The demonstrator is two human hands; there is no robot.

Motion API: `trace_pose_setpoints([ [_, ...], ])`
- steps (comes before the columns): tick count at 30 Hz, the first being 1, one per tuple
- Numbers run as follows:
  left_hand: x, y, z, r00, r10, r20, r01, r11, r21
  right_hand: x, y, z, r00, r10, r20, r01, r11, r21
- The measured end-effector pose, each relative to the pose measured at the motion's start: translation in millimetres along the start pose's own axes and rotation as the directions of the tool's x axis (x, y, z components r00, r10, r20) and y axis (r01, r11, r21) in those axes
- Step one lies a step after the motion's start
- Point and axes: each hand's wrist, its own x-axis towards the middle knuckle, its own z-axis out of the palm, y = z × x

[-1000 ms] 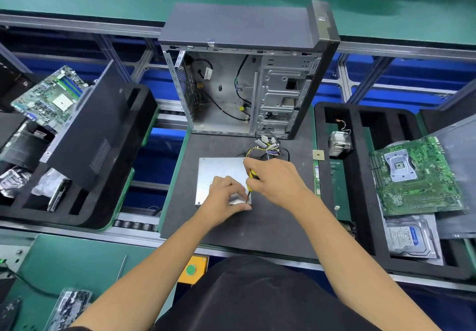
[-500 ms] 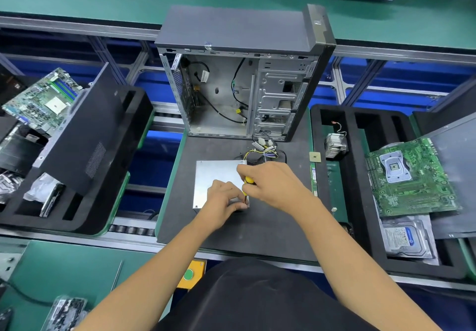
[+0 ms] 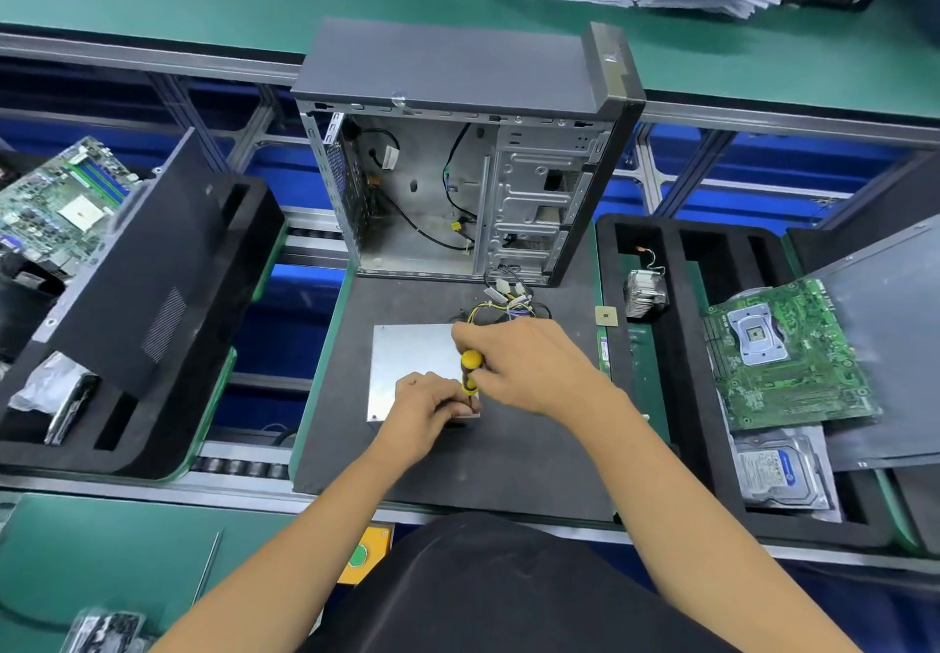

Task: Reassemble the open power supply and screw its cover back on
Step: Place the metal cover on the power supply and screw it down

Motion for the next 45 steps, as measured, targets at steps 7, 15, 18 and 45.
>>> trace_pose_setpoints([
  [7,4,0,-7,0.997,-0.070,0.033,0.074,0.985,-0.154,5,4,0,0.985,0.171,0.023,-0.169,0.984,-0.055],
  [15,4,1,-3,0.998,0.022,-0.051,-0.026,0.996,-0.081,4,4,-20,0.989,0.025,0.147,-0.015,0.998,-0.066],
  [18,5,0,-3,0.999,0.033,-0.042,-0.036,0.997,-0.074,11,4,-25,0.976,-0.035,0.214,0.060,0.992,-0.112],
  [45,22,-16,-16,0.968,0.177,0.180,-0.198,0.974,0.106,48,-6,-33,0.867,-0.246,0.433,0.472,0.685,-0.555],
])
